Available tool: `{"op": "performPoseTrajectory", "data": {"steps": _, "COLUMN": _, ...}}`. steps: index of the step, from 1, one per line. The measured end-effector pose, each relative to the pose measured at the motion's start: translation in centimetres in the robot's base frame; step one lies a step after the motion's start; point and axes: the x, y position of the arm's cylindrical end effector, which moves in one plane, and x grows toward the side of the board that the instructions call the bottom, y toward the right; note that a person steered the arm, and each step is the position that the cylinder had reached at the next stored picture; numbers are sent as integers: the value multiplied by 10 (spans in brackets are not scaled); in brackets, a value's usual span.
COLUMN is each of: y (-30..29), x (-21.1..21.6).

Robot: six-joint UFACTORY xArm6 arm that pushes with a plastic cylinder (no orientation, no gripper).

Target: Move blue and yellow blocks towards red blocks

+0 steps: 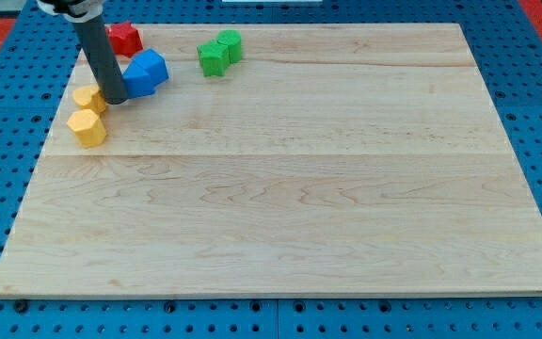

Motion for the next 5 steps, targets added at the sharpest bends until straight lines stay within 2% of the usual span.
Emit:
{"op": "performPoseTrajectory", "data": {"steps": 3, "y": 20, "x": -17}}
{"op": "performPoseTrajectory", "data": {"steps": 4, "y": 45, "x": 30}}
{"op": "performPoseTrajectory", "data": {"steps": 5, "y": 10, "x": 113}}
